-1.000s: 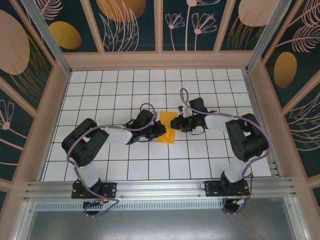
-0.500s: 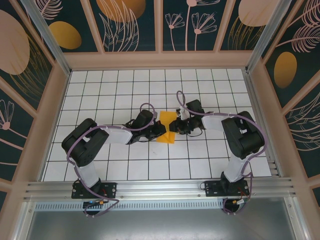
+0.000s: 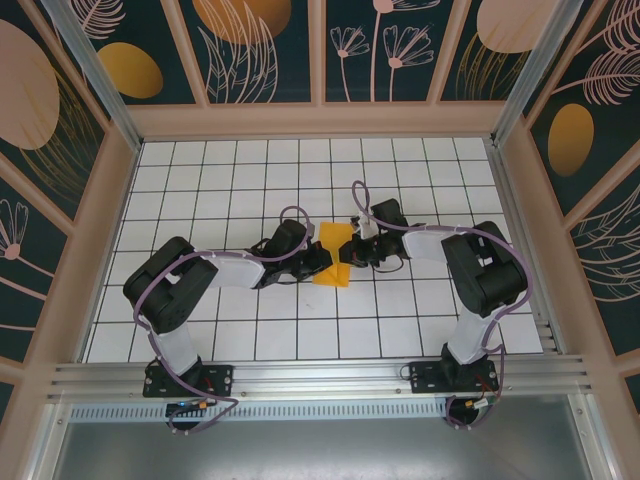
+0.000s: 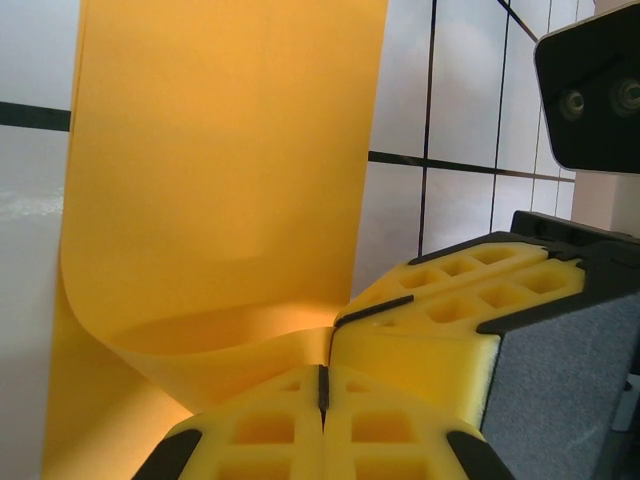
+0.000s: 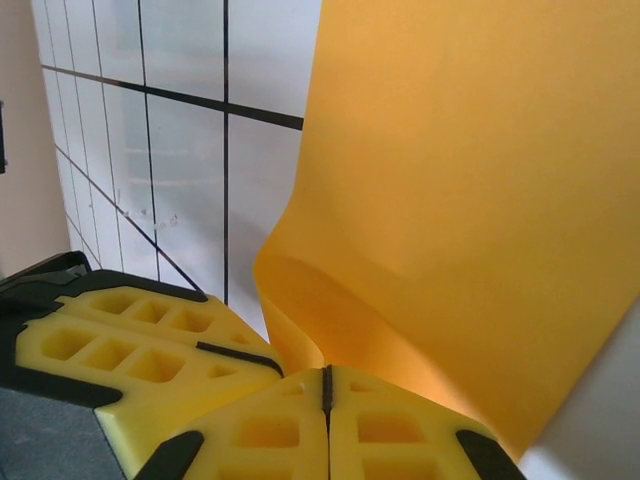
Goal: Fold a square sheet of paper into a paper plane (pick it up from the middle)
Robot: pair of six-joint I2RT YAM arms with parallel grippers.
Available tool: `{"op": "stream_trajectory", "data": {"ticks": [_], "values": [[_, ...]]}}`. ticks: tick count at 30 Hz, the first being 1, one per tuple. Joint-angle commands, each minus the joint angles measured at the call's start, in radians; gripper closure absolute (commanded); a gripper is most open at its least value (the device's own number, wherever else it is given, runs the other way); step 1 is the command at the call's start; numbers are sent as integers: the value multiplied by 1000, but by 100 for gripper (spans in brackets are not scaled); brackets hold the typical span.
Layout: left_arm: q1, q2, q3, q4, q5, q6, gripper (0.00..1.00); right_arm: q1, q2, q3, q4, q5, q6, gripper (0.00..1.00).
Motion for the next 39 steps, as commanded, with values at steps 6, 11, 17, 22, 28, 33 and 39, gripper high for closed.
{"op": "stream_trajectory", "data": {"ticks": [6, 11, 17, 22, 28, 33, 39], "values": [[-4, -27, 37, 0, 20, 19, 85, -28, -26, 8, -43, 119, -37, 98], [-4, 6, 66, 5, 44, 27, 82, -31, -19, 7, -54, 143, -46, 98], [-4, 38, 96, -7, 62, 39, 81, -33, -17, 6, -62, 164, -50, 98], [-3, 57, 110, -17, 69, 45, 81, -34, -22, 6, -71, 190, -53, 97], [-5, 73, 125, -21, 77, 48, 81, -36, -21, 10, -76, 199, -56, 97], [-5, 83, 131, -22, 80, 48, 81, -39, -22, 16, -85, 212, -57, 97], [-4, 92, 134, -24, 81, 45, 81, -39, -37, 18, -86, 213, -57, 97]]}}
